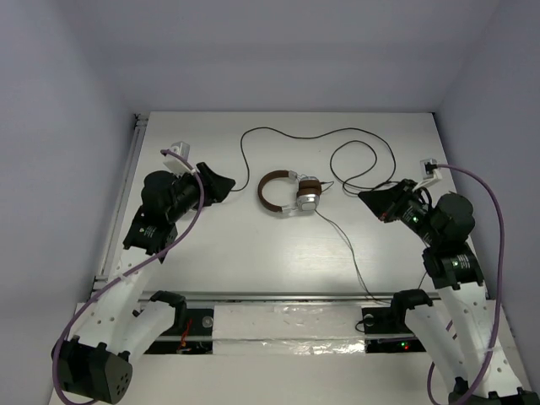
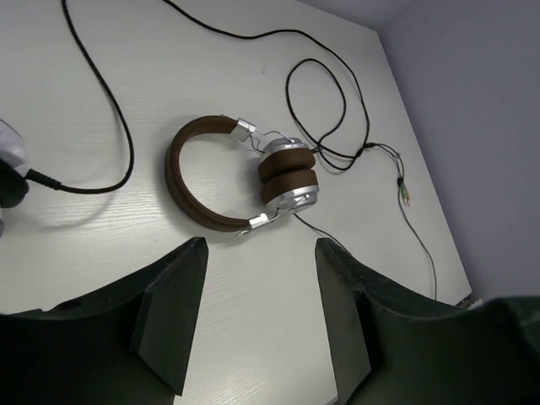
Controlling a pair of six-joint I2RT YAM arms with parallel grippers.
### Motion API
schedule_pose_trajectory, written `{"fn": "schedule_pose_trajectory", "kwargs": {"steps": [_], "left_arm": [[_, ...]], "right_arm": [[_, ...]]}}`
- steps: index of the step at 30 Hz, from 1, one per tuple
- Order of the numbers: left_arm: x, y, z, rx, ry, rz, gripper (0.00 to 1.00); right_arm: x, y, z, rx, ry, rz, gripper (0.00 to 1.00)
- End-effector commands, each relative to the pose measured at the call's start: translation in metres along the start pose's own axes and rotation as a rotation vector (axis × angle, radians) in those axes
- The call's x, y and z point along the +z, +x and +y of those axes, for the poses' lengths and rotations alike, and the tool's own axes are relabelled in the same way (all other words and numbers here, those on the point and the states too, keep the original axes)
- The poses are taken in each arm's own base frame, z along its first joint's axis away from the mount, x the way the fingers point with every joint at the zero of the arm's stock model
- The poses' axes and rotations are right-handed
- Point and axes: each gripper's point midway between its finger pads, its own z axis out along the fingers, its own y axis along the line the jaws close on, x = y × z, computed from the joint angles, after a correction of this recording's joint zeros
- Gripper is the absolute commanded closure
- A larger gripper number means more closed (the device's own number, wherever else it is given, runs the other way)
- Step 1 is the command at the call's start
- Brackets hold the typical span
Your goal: Wrap the headphones
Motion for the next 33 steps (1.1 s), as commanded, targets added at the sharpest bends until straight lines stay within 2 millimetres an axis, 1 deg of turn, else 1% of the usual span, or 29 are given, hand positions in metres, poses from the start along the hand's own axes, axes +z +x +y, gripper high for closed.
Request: {"fn": "schedule_pose_trajectory", "kwargs": {"steps": [1,2,3,5,6,8,9,10,11,12,13,14,16,17,18,19,20,21,23,24,25,26,27,28,29,30,31,32,33], "left_arm": [[-0.002,-0.017,0.001,0.02,-0.037,-0.062,0.5],[-0.002,-0.02,0.003,-0.004,-0.058,-0.08,0.54],[-0.003,-0.018,0.015,-0.03,-0.121,-0.084,0.6],[-0.002,-0.017,0.024,-0.064,-0.163,-0.096,0.69],[-0.001,-0.018,0.023,-0.061,-0.155,-0.101,0.78],[0.006,-0.005,0.026,-0.068,-0.146,-0.06,0.87],[0.008,-0.001,0.029,-0.081,-0.153,-0.047,0.95],[0.012,0.007,0.026,-0.078,-0.15,-0.025,0.98],[0.018,0.015,0.03,-0.083,-0.175,-0.007,1.0],[0.019,0.015,0.042,-0.083,-0.261,-0.032,1.0],[0.022,0.026,0.035,-0.061,-0.27,-0.014,1.0],[0.026,0.034,0.041,-0.047,-0.318,0.004,1.0],[0.028,0.035,0.044,-0.014,-0.397,0.004,1.0],[0.035,0.047,0.033,0.02,-0.393,0.038,1.0],[0.036,0.046,0.037,0.05,-0.449,0.012,1.0],[0.038,0.053,0.038,0.072,-0.479,0.028,1.0],[0.045,0.069,0.039,0.104,-0.499,0.071,0.98],[0.049,0.067,0.04,0.11,-0.518,0.067,0.89],[0.063,0.084,0.046,0.122,-0.532,0.114,0.78],[0.068,0.086,0.044,0.123,-0.521,0.126,0.62],[0.076,0.086,0.042,0.125,-0.511,0.118,0.56],[0.083,0.095,0.048,0.142,-0.524,0.146,0.54],[0.091,0.091,0.043,0.144,-0.511,0.134,0.5],[0.097,0.092,0.043,0.15,-0.513,0.141,0.49],[0.105,0.1,0.05,0.163,-0.535,0.168,0.49],[0.114,0.094,0.043,0.164,-0.522,0.159,0.49],[0.119,0.095,0.044,0.17,-0.528,0.162,0.49],[0.127,0.103,0.05,0.184,-0.545,0.184,0.49],[0.135,0.098,0.045,0.187,-0.537,0.175,0.49]], "right_arm": [[0.003,-0.002,0.0,-0.038,-0.027,-0.016,0.93],[0.003,0.001,-0.002,-0.04,-0.024,-0.007,1.0],[0.003,0.003,-0.003,-0.043,-0.026,-0.002,1.0],[0.002,0.008,-0.005,-0.034,-0.031,0.0,1.0],[0.001,0.011,-0.007,-0.027,-0.026,-0.006,1.0],[0.0,0.015,-0.012,-0.017,-0.014,-0.009,1.0],[0.001,0.017,-0.015,-0.006,-0.007,-0.007,1.0],[0.001,0.021,-0.017,0.005,-0.005,-0.005,1.0],[0.003,0.028,-0.023,0.034,-0.001,0.005,1.0],[0.004,0.033,-0.024,0.047,-0.013,0.02,1.0],[0.005,0.037,-0.025,0.057,-0.02,0.028,1.0],[0.006,0.04,-0.026,0.074,-0.025,0.029,1.0],[0.007,0.048,-0.033,0.094,-0.017,0.043,1.0],[0.007,0.049,-0.035,0.096,-0.012,0.037,1.0],[0.007,0.051,-0.039,0.099,0.003,0.035,1.0],[0.008,0.05,-0.042,0.096,0.018,0.028,1.0],[0.009,0.052,-0.047,0.104,0.036,0.034,1.0],[0.01,0.053,-0.048,0.106,0.041,0.035,1.0],[0.013,0.054,-0.049,0.104,0.041,0.044,1.0],[0.016,0.056,-0.055,0.108,0.061,0.052,1.0],[0.017,0.054,-0.058,0.104,0.078,0.047,1.0],[0.019,0.055,-0.059,0.093,0.08,0.054,0.99],[0.022,0.057,-0.06,0.09,0.086,0.061,0.94],[0.025,0.056,-0.067,0.094,0.119,0.059,0.91],[0.028,0.056,-0.067,0.08,0.119,0.067,0.86],[0.031,0.058,-0.066,0.076,0.121,0.076,0.79],[0.035,0.06,-0.072,0.075,0.146,0.087,0.74],[0.037,0.06,-0.073,0.06,0.154,0.089,0.7],[0.039,0.062,-0.076,0.057,0.168,0.095,0.65]]}}
